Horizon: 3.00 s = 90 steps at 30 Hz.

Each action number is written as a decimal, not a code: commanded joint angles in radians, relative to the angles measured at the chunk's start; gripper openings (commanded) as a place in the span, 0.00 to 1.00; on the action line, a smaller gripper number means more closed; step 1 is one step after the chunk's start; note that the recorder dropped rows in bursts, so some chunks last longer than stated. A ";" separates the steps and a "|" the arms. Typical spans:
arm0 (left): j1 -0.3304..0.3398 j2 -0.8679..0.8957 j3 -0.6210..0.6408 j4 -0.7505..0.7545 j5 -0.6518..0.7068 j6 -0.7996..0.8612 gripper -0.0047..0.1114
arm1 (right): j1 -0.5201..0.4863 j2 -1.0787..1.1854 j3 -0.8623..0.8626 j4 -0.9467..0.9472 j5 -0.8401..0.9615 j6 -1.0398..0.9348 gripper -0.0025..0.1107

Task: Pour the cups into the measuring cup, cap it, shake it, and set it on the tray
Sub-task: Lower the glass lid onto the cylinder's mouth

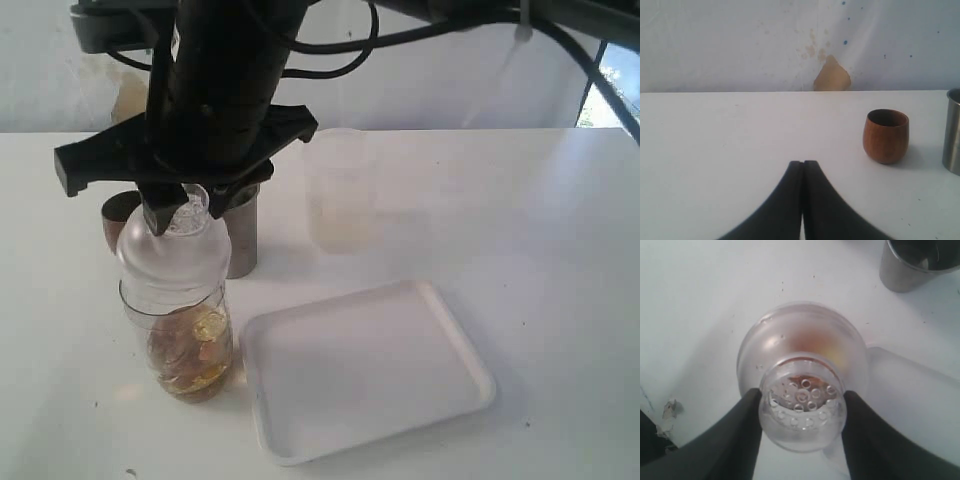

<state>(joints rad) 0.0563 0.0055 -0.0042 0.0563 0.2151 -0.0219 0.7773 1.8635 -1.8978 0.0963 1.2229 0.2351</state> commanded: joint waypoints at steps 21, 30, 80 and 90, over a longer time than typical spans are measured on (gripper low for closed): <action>-0.006 -0.006 0.004 0.004 -0.011 0.000 0.04 | 0.001 0.037 0.004 -0.003 -0.002 0.004 0.02; -0.006 -0.006 0.004 0.004 -0.011 0.000 0.04 | 0.001 0.049 0.004 0.001 -0.002 0.004 0.02; -0.006 -0.006 0.004 0.004 -0.011 0.000 0.04 | 0.001 -0.022 -0.049 -0.025 -0.031 -0.056 0.53; -0.006 -0.006 0.004 0.004 -0.011 0.000 0.04 | 0.003 -0.040 -0.043 0.096 -0.032 -0.175 0.02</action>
<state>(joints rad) 0.0563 0.0055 -0.0042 0.0563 0.2151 -0.0219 0.7773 1.8078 -1.9427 0.1545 1.1895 0.0956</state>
